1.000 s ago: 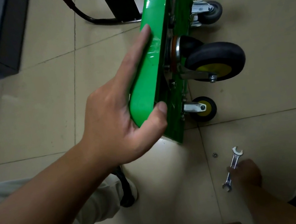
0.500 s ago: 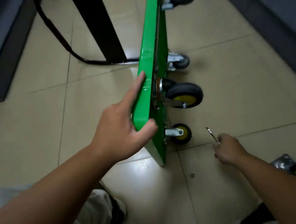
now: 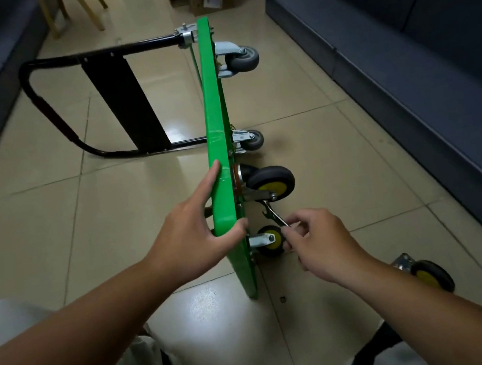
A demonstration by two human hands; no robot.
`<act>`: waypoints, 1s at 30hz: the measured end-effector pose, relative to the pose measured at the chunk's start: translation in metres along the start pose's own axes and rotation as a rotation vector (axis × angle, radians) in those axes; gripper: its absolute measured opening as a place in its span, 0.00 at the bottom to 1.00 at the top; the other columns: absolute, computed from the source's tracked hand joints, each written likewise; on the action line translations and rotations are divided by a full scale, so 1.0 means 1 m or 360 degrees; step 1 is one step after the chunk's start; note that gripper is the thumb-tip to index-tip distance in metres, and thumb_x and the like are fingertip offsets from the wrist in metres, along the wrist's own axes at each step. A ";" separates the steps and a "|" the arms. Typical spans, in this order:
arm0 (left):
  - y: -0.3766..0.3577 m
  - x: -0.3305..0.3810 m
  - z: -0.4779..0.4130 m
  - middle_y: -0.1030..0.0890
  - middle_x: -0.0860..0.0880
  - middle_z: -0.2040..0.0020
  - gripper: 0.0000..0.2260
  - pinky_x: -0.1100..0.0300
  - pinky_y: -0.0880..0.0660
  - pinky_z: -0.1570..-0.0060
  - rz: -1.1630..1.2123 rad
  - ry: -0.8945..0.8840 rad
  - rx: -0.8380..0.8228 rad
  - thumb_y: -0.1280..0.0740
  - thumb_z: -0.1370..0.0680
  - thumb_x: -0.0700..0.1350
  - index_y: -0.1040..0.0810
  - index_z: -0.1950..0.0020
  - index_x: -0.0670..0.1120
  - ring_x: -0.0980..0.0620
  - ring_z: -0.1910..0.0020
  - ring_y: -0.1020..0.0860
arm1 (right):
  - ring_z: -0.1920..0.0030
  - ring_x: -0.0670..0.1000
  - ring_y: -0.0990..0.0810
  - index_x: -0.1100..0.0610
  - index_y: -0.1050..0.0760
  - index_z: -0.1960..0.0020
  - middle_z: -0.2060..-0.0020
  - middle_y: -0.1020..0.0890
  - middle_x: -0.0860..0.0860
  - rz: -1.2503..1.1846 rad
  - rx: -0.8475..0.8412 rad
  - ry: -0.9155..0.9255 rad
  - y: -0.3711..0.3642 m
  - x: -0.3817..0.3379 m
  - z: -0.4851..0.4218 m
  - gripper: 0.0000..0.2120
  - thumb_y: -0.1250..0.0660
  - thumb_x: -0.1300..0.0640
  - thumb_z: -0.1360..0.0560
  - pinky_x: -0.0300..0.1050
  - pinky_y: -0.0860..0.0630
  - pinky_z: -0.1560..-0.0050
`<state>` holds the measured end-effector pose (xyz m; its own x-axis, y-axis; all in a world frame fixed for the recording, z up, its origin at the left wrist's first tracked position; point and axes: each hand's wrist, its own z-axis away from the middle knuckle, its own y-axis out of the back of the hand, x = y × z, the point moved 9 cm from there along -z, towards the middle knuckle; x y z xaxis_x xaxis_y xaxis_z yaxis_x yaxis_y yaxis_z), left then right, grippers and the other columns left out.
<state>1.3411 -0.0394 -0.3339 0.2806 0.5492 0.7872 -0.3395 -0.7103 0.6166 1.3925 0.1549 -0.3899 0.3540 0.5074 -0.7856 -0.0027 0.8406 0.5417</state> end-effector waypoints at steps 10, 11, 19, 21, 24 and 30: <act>0.006 0.000 -0.023 0.26 0.55 0.28 0.32 0.44 0.22 0.38 0.0198 0.0062 0.0008 0.42 0.27 0.74 0.44 0.24 0.73 0.50 0.32 0.23 | 0.77 0.46 0.23 0.54 0.21 0.35 0.62 0.16 0.51 -0.0505 -0.0122 -0.0158 -0.033 -0.012 -0.011 0.14 0.37 0.59 0.18 0.36 0.28 0.73; 0.002 0.001 -0.023 0.24 0.52 0.29 0.36 0.45 0.20 0.40 0.0081 0.0046 -0.0061 0.41 0.28 0.74 0.49 0.22 0.72 0.50 0.36 0.21 | 0.76 0.46 0.22 0.53 0.21 0.34 0.62 0.16 0.50 -0.0507 -0.0153 -0.0141 -0.035 -0.014 -0.011 0.14 0.37 0.59 0.18 0.36 0.28 0.73; -0.008 0.001 -0.016 0.20 0.52 0.41 0.48 0.52 0.20 0.55 -0.0278 0.0011 -0.0210 0.39 0.31 0.75 0.67 0.22 0.67 0.55 0.57 0.18 | 0.75 0.51 0.20 0.57 0.20 0.36 0.73 0.17 0.50 -0.0620 -0.0342 -0.0108 -0.049 -0.030 -0.002 0.13 0.38 0.56 0.16 0.42 0.23 0.72; -0.009 0.000 -0.015 0.23 0.53 0.39 0.45 0.57 0.22 0.59 -0.0301 0.0017 -0.0222 0.44 0.29 0.74 0.68 0.22 0.67 0.56 0.59 0.19 | 0.73 0.53 0.18 0.56 0.19 0.40 0.67 0.15 0.50 -0.0707 -0.0355 -0.0110 -0.052 -0.034 0.000 0.11 0.39 0.57 0.16 0.50 0.19 0.68; -0.010 0.000 -0.014 0.28 0.52 0.36 0.41 0.61 0.29 0.61 -0.0286 0.0066 -0.0238 0.47 0.28 0.70 0.69 0.23 0.68 0.57 0.59 0.22 | 0.72 0.56 0.18 0.55 0.18 0.40 0.63 0.14 0.52 -0.0780 -0.0365 -0.0129 -0.056 -0.034 0.002 0.11 0.39 0.58 0.16 0.52 0.18 0.66; -0.010 0.002 -0.014 0.29 0.51 0.33 0.39 0.50 0.23 0.55 -0.0260 0.0110 -0.0268 0.45 0.25 0.61 0.70 0.24 0.70 0.51 0.57 0.21 | 0.72 0.56 0.16 0.51 0.21 0.33 0.56 0.14 0.52 -0.0693 -0.0354 -0.0114 -0.060 -0.029 0.006 0.14 0.40 0.57 0.15 0.41 0.24 0.72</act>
<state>1.3325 -0.0245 -0.3383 0.2840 0.6837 0.6722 -0.4412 -0.5293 0.7247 1.3877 0.0890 -0.3983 0.4303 0.0923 -0.8979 -0.0372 0.9957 0.0845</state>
